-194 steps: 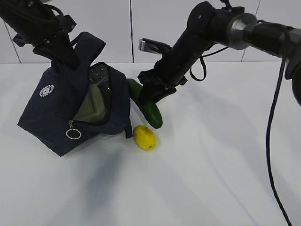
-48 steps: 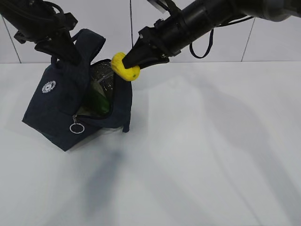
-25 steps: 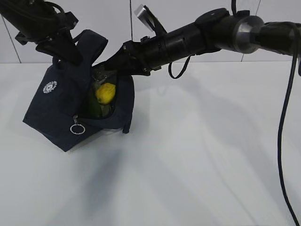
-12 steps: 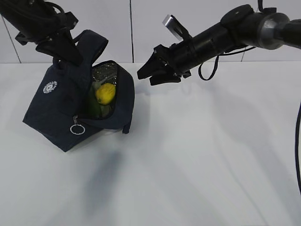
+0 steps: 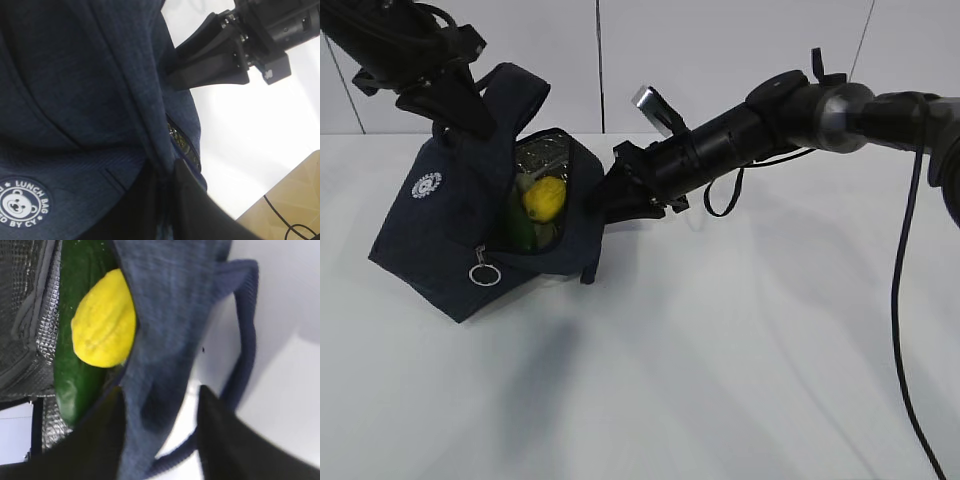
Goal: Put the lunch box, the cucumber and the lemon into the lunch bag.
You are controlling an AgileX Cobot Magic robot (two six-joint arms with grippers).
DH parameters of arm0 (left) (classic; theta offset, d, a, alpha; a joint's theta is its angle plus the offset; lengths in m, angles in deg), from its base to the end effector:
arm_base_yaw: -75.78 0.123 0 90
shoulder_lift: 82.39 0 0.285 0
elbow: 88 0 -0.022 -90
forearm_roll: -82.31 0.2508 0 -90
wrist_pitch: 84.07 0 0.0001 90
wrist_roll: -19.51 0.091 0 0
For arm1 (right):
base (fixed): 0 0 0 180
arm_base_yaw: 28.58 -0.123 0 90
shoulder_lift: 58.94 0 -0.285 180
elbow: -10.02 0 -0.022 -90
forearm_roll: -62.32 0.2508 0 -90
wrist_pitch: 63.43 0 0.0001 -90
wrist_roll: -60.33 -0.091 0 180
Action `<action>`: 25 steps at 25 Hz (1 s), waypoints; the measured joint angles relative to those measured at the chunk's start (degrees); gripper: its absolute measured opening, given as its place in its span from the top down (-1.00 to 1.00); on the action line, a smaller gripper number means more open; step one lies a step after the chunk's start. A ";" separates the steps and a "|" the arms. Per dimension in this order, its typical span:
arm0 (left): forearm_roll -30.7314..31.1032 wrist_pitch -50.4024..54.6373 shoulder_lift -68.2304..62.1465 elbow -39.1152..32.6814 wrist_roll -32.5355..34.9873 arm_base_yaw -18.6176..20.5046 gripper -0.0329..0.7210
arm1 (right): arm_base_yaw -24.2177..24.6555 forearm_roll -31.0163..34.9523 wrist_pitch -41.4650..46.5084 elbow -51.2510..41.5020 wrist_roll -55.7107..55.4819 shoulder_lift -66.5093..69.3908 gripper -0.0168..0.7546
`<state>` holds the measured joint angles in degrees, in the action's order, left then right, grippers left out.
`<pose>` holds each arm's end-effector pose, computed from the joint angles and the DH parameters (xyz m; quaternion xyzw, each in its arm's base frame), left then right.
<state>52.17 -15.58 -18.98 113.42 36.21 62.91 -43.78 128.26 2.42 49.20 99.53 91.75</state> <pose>0.3862 -0.1319 0.3012 0.1859 0.9395 -0.2483 0.1456 0.4742 0.2075 0.1459 -0.1956 0.8425 0.4866 0.1232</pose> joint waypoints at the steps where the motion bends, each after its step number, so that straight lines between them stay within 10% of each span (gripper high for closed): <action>1: 0.00 0.00 0.00 0.00 0.00 0.00 0.87 | -0.28 0.23 -0.54 0.00 0.48 0.00 0.16; 6: -0.73 0.00 0.00 0.00 0.00 0.00 0.87 | -0.30 1.21 -1.43 0.00 1.12 0.00 0.93; 25: -15.28 -9.57 -1.08 0.00 -0.10 -10.92 0.87 | 6.57 -29.64 6.16 13.16 -17.47 -14.92 0.95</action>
<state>36.89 -25.16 -20.06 113.42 36.11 51.99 -37.21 98.62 8.58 62.36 82.06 76.83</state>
